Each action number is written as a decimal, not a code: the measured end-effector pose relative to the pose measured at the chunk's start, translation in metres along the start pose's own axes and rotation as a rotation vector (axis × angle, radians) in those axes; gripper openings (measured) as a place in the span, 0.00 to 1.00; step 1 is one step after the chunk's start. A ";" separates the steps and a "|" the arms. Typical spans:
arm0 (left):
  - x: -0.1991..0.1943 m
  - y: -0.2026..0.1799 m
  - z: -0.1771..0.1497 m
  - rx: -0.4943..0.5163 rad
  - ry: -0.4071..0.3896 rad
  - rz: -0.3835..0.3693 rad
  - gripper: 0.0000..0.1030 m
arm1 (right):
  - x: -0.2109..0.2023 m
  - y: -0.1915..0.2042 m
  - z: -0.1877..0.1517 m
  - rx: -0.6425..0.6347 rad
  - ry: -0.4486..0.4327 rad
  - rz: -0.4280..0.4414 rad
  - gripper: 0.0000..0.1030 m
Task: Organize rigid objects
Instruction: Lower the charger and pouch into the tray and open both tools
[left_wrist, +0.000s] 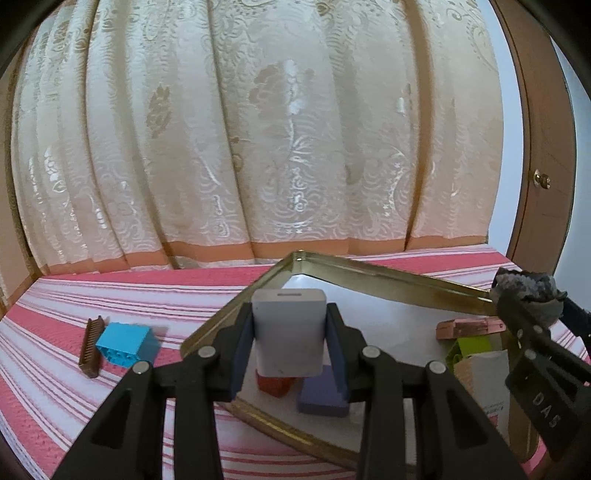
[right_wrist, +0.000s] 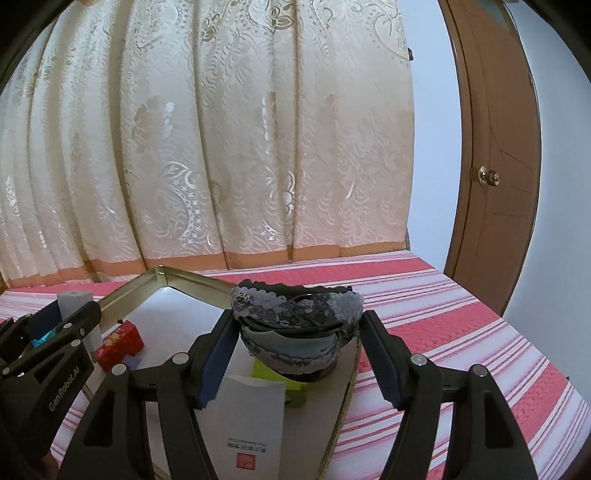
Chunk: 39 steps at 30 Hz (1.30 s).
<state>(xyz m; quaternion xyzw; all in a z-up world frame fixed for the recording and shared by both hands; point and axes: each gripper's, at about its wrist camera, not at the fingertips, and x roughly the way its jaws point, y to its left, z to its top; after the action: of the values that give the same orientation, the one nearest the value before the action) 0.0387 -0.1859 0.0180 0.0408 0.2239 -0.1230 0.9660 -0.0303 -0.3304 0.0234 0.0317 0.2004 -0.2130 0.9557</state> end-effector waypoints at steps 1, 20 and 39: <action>0.001 -0.002 0.000 0.004 0.001 -0.001 0.36 | 0.002 -0.001 0.000 -0.001 0.005 0.000 0.68; 0.021 -0.020 -0.004 0.041 0.074 0.002 0.36 | 0.020 0.001 -0.006 -0.035 0.096 0.007 0.68; 0.033 -0.028 -0.005 0.083 0.127 0.019 0.36 | 0.021 0.001 -0.005 -0.033 0.111 0.011 0.68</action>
<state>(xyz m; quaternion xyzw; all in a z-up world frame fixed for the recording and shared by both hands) 0.0578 -0.2197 -0.0016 0.0905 0.2793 -0.1201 0.9484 -0.0143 -0.3369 0.0107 0.0290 0.2564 -0.2023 0.9447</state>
